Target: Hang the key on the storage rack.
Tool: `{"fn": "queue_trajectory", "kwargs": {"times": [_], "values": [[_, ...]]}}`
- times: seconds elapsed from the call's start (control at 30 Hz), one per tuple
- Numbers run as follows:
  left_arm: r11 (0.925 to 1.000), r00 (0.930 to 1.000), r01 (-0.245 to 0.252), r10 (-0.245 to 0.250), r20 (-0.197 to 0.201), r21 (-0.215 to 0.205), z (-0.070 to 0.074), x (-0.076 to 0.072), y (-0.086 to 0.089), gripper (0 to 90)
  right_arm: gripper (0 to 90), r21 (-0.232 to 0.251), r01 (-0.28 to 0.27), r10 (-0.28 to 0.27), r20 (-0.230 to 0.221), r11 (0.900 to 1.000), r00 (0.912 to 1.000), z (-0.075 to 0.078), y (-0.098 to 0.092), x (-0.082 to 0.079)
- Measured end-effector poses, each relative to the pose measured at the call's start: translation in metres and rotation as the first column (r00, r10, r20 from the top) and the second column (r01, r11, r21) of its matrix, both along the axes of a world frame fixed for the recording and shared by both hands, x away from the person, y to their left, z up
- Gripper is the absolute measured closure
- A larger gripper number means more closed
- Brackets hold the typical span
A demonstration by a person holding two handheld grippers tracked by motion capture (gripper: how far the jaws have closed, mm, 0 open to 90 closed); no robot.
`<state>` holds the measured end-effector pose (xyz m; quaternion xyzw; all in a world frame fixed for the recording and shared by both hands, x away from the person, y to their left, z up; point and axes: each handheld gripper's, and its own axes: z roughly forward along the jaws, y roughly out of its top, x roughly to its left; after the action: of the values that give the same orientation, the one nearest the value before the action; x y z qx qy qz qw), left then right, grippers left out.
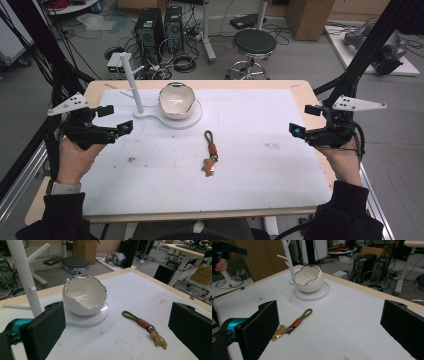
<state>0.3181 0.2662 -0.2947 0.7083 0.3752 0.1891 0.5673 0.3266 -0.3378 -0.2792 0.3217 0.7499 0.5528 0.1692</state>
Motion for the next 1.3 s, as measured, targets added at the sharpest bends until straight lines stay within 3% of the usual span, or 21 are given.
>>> {"fn": "queue_trajectory", "kwargs": {"times": [0.27,0.63,0.9,1.3], "values": [[1.0000,1.0000,-0.001,0.001,-0.003,0.004,0.000,0.000,0.000,1.7,1.5,-0.010,-0.004,0.004,-0.012,1.000,0.9999,-0.002,0.005,0.003],[0.9998,0.9998,-0.018,0.018,0.004,0.001,-0.004,-0.004,0.003,1.7,1.5,-0.082,-0.023,0.021,-0.028,0.996,0.9994,-0.015,0.045,0.021],[0.9987,0.9987,-0.050,0.050,0.012,-0.011,-0.008,-0.010,0.013,1.7,1.5,-0.078,0.016,-0.017,-0.014,0.997,0.9998,-0.023,0.073,0.034],[0.9972,0.9972,-0.075,0.075,0.003,-0.002,-0.011,-0.022,0.021,1.7,1.5,-0.084,-0.042,0.040,-0.022,0.996,0.9990,-0.026,0.098,0.047]]}}
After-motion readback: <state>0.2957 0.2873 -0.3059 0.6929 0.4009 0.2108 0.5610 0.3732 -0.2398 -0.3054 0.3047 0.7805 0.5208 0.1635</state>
